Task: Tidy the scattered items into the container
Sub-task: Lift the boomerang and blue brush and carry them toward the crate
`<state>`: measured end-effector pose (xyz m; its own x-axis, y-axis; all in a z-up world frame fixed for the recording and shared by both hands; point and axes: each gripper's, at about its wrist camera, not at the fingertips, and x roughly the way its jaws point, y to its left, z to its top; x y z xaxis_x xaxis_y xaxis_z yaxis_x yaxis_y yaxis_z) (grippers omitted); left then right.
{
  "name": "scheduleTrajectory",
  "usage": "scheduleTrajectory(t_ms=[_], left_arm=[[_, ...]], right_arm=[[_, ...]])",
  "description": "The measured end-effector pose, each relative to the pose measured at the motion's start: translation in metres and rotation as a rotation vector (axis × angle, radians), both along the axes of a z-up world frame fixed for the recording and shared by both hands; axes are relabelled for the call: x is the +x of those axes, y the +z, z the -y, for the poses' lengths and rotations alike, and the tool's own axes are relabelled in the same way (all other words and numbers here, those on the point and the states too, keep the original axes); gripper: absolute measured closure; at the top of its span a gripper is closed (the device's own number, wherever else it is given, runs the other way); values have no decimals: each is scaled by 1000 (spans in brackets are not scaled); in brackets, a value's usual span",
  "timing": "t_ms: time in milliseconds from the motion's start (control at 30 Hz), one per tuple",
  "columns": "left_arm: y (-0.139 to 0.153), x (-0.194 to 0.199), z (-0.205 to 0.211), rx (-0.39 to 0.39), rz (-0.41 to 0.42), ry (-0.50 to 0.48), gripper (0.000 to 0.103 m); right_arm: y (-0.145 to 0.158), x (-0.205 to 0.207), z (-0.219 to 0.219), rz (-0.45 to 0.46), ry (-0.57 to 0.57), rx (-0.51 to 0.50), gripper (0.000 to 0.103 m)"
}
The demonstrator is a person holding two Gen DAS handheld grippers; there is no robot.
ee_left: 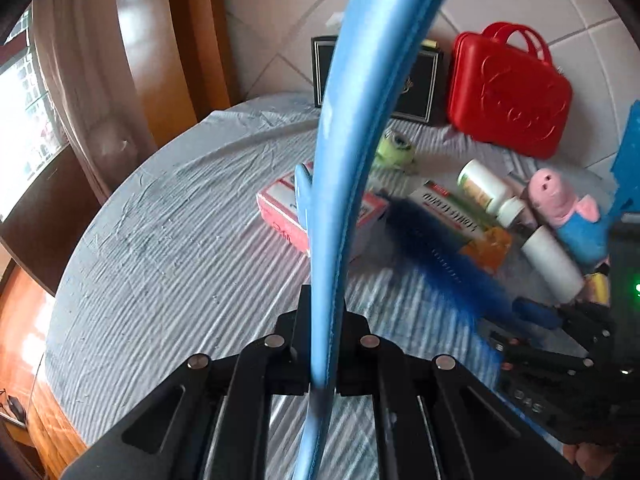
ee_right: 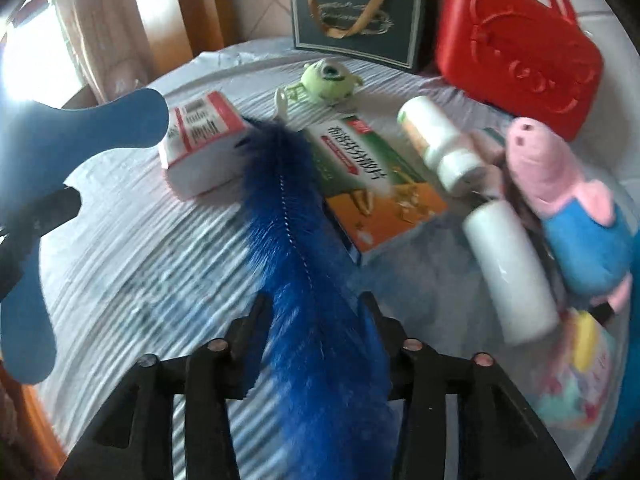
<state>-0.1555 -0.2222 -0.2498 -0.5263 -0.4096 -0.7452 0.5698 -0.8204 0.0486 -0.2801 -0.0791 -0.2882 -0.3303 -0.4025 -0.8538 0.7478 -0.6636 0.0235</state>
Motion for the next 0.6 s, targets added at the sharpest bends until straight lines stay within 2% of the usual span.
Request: scheduleTrajectory(t_ms=[67, 133, 167, 300, 333, 433, 533, 600], left_arm=[[-7, -4, 0, -16, -5, 4, 95], [-9, -5, 3, -6, -11, 12, 95], [-6, -4, 3, 0, -15, 11, 95], [26, 2, 3, -1, -46, -9, 95], [35, 4, 3, 2, -58, -15, 95], [73, 8, 1, -19, -99, -55, 95], [100, 15, -2, -21, -130, -105, 95], [108, 20, -1, -14, -132, -124, 95]], right_arm=[[-20, -5, 12, -14, 6, 26, 68], [-22, -7, 17, -45, 2, 16, 87], [-16, -6, 17, -45, -3, -4, 86], [42, 9, 4, -126, -29, -106, 87], [61, 14, -1, -151, -40, -137, 102], [122, 27, -15, -234, -72, -191, 102], [159, 39, -28, -208, -92, -220, 102], [167, 46, -33, -200, -101, -206, 102]])
